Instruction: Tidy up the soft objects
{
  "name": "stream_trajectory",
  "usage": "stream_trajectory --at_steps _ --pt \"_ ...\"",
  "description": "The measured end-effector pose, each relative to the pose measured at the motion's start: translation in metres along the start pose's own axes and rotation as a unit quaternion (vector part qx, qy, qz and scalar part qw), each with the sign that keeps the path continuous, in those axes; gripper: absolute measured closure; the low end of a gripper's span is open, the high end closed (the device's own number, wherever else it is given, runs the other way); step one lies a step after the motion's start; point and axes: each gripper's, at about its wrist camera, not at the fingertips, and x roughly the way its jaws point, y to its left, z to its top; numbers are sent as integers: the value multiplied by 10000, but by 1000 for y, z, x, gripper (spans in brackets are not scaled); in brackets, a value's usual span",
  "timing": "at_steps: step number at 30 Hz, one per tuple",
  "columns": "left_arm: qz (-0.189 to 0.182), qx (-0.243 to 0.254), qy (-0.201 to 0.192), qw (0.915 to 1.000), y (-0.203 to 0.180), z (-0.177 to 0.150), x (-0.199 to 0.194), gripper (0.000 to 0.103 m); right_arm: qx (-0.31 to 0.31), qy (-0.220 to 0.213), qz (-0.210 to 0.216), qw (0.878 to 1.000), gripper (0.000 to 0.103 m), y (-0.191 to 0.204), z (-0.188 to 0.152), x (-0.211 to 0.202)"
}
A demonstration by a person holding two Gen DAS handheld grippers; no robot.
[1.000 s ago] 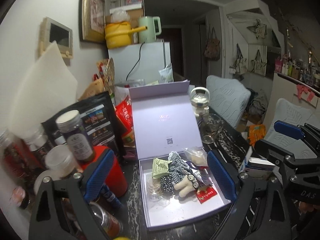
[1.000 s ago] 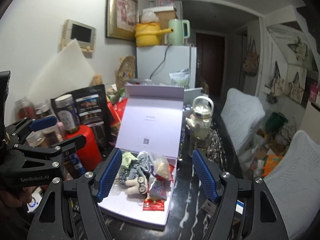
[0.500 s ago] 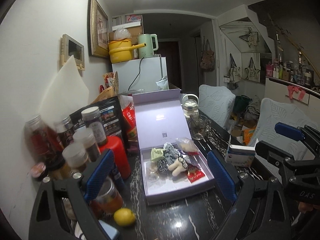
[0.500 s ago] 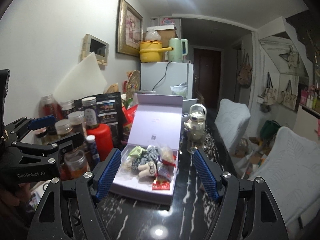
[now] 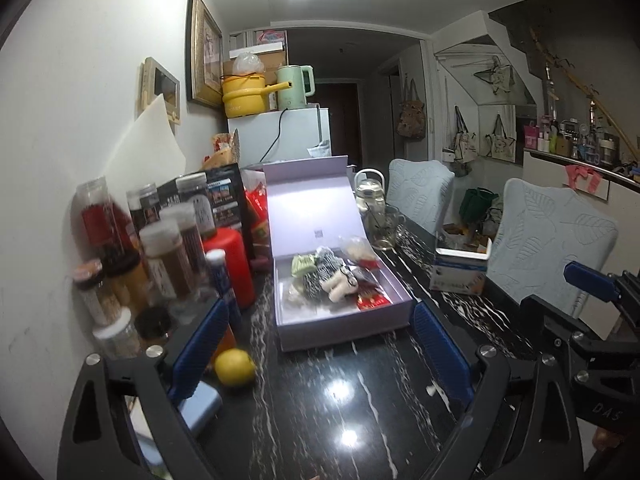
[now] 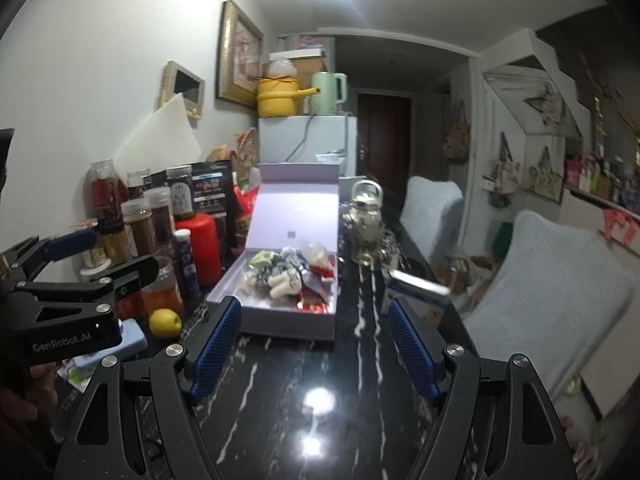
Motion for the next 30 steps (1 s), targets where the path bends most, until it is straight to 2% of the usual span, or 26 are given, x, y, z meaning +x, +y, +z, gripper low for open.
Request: stream_trajectory --at_steps 5,12,16,20,30 --pt "-5 -74 -3 10000 -2 -16 -12 8 17 37 -68 10000 27 2 -19 -15" --pt "50 -143 21 9999 -2 -25 -17 8 18 23 -94 10000 27 5 -27 -24" --pt "80 -134 -1 9999 -2 -28 -20 8 92 -36 -23 9999 21 6 -31 -27" --pt "60 -103 47 9999 -4 -31 -20 8 132 -55 40 9999 21 8 -33 -29" --pt "-25 -69 225 9997 -11 -39 -16 8 223 -73 -36 9997 11 4 -37 -34"
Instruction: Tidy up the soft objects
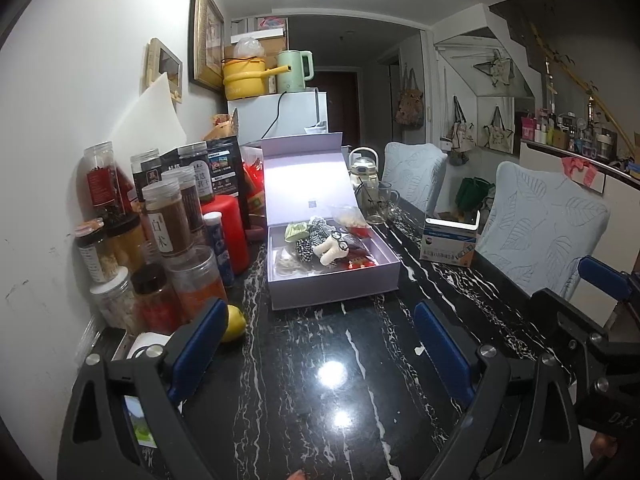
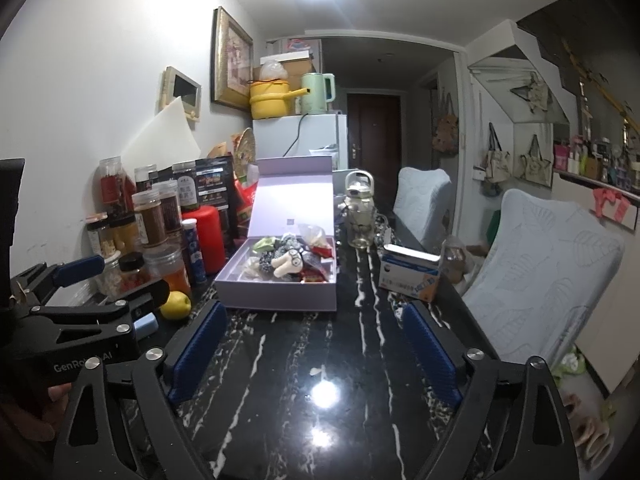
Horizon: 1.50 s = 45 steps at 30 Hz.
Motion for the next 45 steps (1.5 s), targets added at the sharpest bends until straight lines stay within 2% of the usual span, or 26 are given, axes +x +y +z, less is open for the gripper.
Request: stream_trajectory --at_steps 12,45 --pt "-15 90 31 10000 -8 -3 -2 8 17 68 -143 9999 11 -7 -2 0" --pt "-68 138 233 9996 -7 -11 7 8 -97 223 -145 9996 11 -5 -9 7"
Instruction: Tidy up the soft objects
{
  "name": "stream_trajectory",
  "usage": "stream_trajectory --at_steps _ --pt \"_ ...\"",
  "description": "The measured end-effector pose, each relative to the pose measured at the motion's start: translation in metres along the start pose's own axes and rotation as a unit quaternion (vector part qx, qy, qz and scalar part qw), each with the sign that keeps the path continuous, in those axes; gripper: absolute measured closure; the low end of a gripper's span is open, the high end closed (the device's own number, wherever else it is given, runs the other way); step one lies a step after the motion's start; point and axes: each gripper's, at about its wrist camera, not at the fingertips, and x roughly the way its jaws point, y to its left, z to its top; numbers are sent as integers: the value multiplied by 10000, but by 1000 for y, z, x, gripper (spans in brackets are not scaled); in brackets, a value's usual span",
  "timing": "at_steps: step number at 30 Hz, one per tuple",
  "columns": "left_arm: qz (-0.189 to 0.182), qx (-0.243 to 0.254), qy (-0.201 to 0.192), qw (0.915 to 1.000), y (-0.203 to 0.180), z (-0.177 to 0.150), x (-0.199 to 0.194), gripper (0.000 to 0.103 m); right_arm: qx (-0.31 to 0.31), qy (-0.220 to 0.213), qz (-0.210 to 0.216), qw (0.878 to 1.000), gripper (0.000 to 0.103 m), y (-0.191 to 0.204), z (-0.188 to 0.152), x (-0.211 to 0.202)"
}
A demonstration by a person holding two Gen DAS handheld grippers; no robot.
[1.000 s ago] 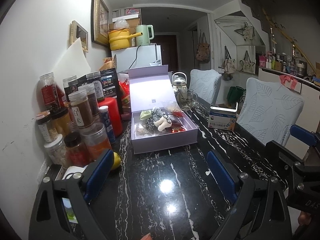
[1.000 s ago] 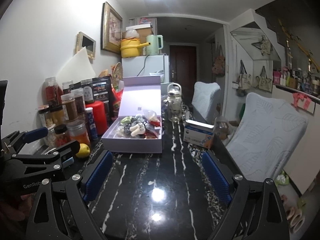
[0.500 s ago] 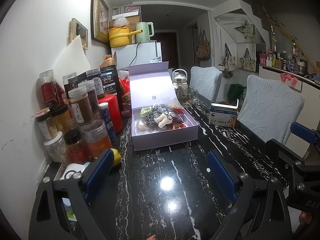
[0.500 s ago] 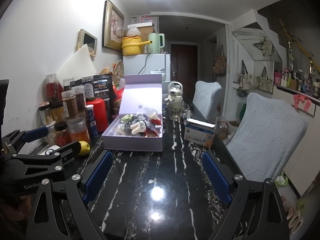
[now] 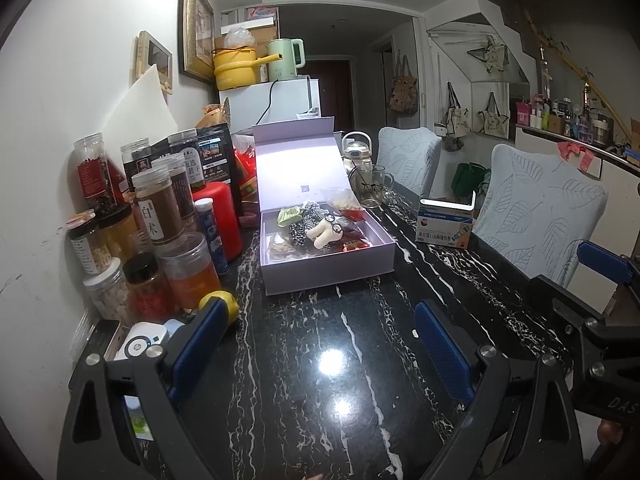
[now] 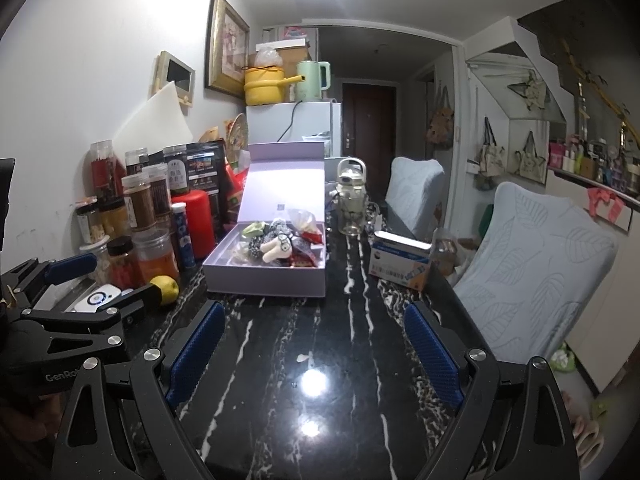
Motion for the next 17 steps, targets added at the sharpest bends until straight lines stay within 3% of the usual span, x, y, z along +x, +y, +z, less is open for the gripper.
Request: stream_trajectory --at_steps 17 --pt "-11 -258 187 9995 8 -3 10 8 31 102 -10 9999 7 0 0 8"
